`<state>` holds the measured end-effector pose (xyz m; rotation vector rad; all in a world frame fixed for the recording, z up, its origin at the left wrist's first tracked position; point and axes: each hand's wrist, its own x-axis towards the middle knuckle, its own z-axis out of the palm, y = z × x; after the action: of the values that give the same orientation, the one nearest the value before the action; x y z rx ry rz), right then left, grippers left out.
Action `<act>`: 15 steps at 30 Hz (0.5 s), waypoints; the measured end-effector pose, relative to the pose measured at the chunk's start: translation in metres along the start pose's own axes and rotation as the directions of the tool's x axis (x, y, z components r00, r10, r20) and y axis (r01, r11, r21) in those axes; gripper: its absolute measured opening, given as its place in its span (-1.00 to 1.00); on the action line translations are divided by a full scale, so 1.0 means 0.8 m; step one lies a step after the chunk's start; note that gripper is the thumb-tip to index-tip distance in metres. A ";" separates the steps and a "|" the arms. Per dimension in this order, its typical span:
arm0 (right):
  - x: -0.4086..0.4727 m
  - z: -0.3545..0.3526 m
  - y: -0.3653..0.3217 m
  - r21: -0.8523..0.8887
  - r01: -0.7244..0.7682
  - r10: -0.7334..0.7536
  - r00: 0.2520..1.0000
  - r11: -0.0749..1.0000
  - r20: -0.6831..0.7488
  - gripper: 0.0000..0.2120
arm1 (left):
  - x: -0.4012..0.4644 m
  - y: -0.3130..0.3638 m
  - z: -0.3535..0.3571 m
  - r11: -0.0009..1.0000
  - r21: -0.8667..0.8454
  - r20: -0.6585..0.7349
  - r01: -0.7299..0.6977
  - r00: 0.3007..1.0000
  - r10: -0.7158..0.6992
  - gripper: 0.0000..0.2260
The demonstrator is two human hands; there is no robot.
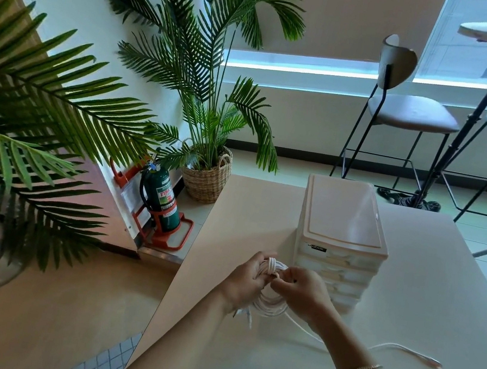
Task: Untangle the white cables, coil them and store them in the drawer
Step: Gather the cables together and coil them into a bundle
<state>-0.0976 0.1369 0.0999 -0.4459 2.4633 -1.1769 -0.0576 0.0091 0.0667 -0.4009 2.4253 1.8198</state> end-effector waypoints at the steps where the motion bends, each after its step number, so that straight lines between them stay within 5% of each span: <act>1: 0.000 -0.001 -0.003 -0.034 0.018 -0.017 1.000 0.999 0.012 -0.86 | 0.000 -0.001 0.000 1.000 0.015 -0.010 -0.003 1.000 0.004 -0.64; 9: 0.005 -0.017 -0.009 0.147 -0.229 0.204 0.964 0.962 0.170 -0.81 | 0.005 -0.004 0.007 0.954 0.282 -0.118 -0.098 0.984 0.136 -0.65; 15: 0.004 -0.032 0.000 0.247 -0.282 0.243 0.954 0.927 0.174 -0.90 | 0.012 -0.010 0.002 0.887 0.454 -0.082 -0.090 0.986 0.142 -0.67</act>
<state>-0.1118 0.1527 0.1144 -0.1096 2.1214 -1.2921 -0.0646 0.0068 0.0570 -0.3284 2.8940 1.2295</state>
